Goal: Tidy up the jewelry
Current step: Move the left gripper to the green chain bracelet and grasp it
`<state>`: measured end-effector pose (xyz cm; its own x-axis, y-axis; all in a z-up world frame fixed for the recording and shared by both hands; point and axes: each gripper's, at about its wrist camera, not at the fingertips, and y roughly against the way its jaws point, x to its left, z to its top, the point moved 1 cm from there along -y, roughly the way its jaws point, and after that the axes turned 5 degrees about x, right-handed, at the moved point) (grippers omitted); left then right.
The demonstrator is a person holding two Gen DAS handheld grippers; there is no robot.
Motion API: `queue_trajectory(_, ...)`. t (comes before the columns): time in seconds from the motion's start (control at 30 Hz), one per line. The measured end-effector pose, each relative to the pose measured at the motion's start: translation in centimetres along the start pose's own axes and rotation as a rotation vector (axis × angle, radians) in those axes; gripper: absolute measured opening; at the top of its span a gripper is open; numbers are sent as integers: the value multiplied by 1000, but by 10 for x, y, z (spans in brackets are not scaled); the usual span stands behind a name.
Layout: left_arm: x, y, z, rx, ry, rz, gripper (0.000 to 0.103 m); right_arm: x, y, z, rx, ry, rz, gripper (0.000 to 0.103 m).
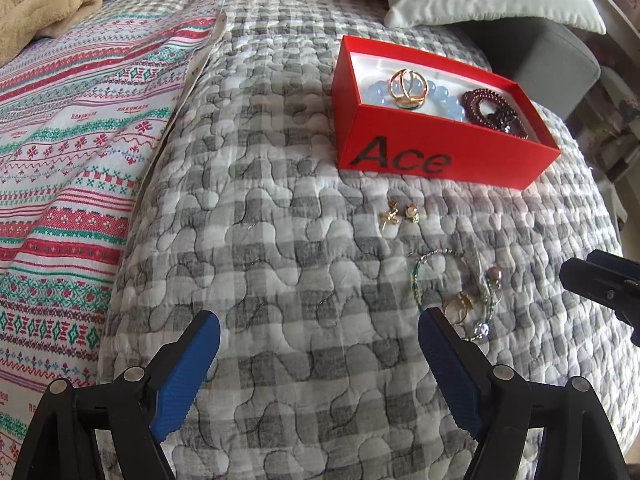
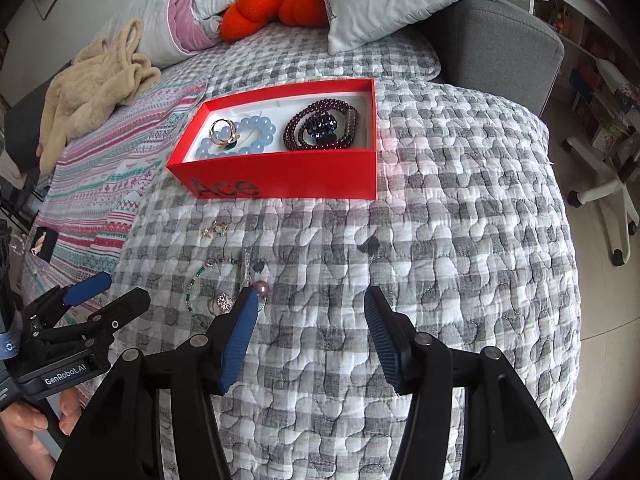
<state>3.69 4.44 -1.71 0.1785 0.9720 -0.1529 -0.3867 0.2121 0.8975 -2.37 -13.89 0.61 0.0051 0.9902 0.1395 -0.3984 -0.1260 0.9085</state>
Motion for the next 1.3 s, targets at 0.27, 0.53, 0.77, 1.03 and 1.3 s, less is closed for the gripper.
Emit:
queue_trajectory(0.27,-5,0,-1,-14,-30,-101,74,-6,-5,-2,21,-7,-20,58)
queue_trajectory(0.53,-20,-21,10,64,18,-254,37,-17,1,-3,15,-30,-20,58)
queue_trajectory(0.77,-36,-33,13,69,-5,-173,14,-22,2,-7,22,-36,-29,58)
queue_trajectory(1.03,-53,-8,20,-24,-50,-251,0,-24,5,-9,21,-42,-31,58)
queue_trajectory(1.3,-57,27,25,-129,-100,-294,0,-24,1,-7,25,-41,-38,58)
